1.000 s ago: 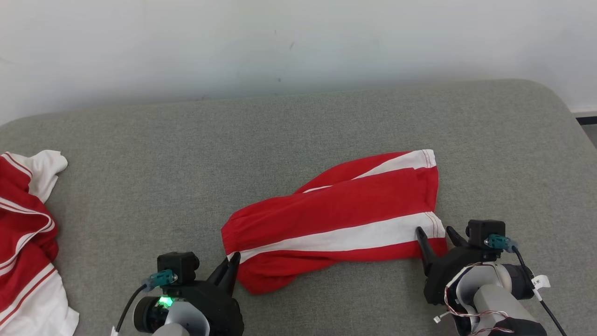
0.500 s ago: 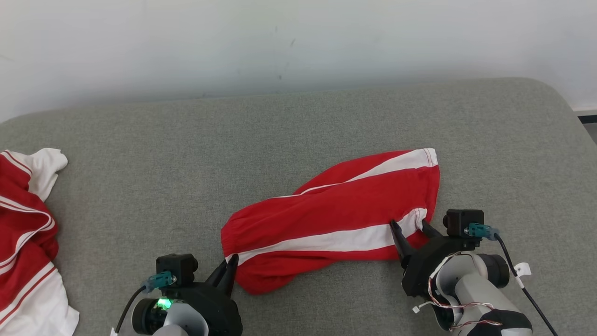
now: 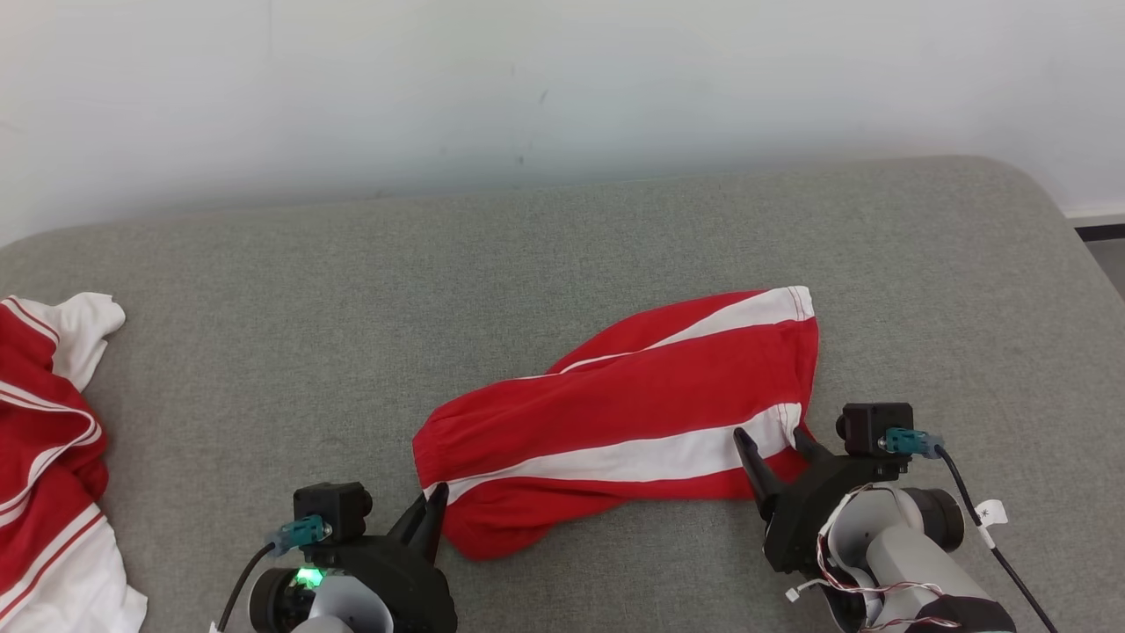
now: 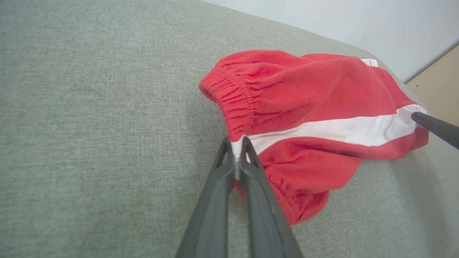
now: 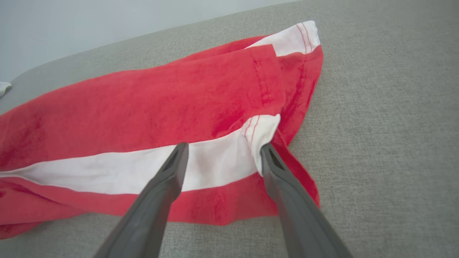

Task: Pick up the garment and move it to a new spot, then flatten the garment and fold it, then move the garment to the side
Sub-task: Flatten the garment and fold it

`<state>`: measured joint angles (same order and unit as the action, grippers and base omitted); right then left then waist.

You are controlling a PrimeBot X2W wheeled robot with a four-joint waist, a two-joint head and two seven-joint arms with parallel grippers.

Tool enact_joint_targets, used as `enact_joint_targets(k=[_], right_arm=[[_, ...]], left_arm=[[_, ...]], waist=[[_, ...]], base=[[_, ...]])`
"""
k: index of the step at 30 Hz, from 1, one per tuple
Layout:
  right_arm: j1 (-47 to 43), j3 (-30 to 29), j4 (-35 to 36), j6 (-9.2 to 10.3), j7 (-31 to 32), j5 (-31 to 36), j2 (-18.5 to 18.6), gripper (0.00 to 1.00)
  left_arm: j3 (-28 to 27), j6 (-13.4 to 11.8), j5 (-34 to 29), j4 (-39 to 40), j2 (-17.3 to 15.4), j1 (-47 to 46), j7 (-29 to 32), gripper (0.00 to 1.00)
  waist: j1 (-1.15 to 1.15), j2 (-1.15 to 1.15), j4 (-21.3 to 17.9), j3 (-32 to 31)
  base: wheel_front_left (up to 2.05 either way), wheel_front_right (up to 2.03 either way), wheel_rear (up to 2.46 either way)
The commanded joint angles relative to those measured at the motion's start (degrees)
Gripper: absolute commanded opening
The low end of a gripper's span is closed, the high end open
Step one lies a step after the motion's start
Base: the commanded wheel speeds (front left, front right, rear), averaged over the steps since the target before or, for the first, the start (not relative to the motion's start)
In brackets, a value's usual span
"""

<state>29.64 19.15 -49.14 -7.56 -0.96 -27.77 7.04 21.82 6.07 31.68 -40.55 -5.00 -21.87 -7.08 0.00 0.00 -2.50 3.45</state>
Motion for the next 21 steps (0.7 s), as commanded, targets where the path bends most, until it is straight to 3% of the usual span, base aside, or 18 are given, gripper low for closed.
enact_joint_targets(k=[1, 8, 9, 10, 11, 21], right_arm=[[-0.42, -0.14, -0.35, 0.15, 0.90, -0.75, 0.08, 1.00], [1.59, 0.86, -1.42, 0.15, 3.28, -2.64, 0.96, 1.00], [1.85, 1.11, -1.79, 0.15, 3.64, -2.76, 1.13, 0.86], [2.15, 1.41, -2.22, 0.15, 4.04, -2.80, 1.40, 0.47], [2.47, 1.59, -2.64, 0.15, 4.36, -2.91, 1.56, 0.00], [4.72, 1.63, -1.33, 0.15, 0.24, -5.25, 2.62, 0.00]], left_arm=[[0.16, 0.03, 0.30, -0.06, -0.32, 0.42, -0.01, 0.00], [0.70, 0.16, 0.60, 0.27, -0.38, 0.25, 0.11, 0.00], [0.76, 0.15, 0.64, 0.29, -0.43, 0.25, 0.12, 0.00], [0.80, 0.15, 0.71, 0.30, -0.42, 0.26, 0.14, 0.00], [0.87, 0.15, 0.78, 0.31, -0.40, 0.27, 0.19, 0.00], [-0.04, 0.37, 2.41, 1.56, -0.32, -0.49, -1.24, 0.00]], waist=[[0.00, 0.00, -0.02, -0.08], [0.00, 0.00, 0.37, 0.08], [0.00, 0.00, 0.43, 0.12], [0.00, 0.00, 0.52, 0.15], [0.00, 0.00, 0.62, 0.19], [0.00, 0.00, 0.87, 0.57]], base=[[0.00, 0.00, 0.00], [0.00, 0.00, 0.00], [0.00, 0.00, 0.00], [0.00, 0.00, 0.00], [0.00, 0.00, 0.00], [0.00, 0.00, 0.00]])
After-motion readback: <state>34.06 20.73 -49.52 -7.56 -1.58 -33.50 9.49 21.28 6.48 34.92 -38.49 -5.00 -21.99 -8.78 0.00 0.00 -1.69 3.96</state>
